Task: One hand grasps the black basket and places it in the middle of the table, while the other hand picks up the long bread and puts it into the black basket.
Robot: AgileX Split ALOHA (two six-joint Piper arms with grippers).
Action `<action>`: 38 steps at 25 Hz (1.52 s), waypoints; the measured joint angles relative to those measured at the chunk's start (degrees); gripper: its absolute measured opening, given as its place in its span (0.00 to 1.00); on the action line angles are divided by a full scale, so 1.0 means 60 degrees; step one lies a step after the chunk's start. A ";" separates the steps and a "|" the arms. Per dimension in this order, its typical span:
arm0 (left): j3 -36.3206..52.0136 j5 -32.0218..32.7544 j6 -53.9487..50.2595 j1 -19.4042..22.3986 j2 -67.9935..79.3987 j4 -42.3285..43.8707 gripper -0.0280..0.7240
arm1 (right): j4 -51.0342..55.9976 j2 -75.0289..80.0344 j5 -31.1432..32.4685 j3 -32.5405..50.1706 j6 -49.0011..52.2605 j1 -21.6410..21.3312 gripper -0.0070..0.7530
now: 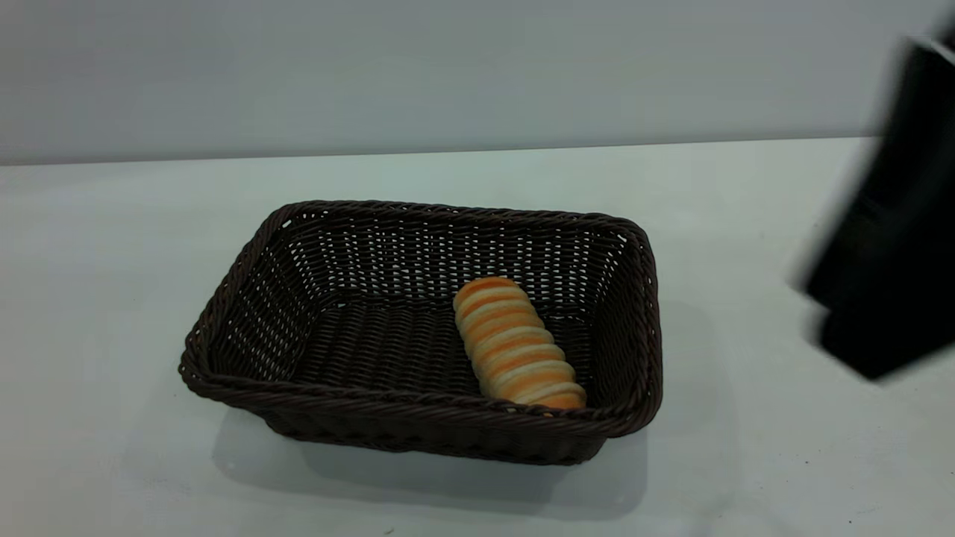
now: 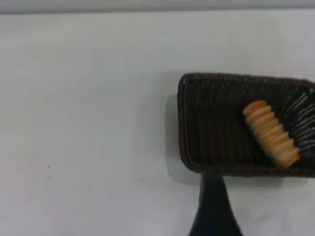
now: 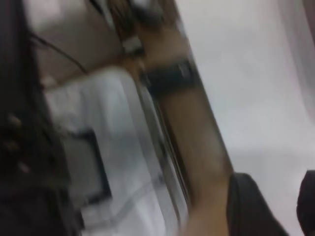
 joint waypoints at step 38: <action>0.6049 0.0000 0.0752 0.0000 -0.6403 0.0000 0.80 | -0.4344 -1.0610 0.1148 0.2864 0.7027 0.0000 0.32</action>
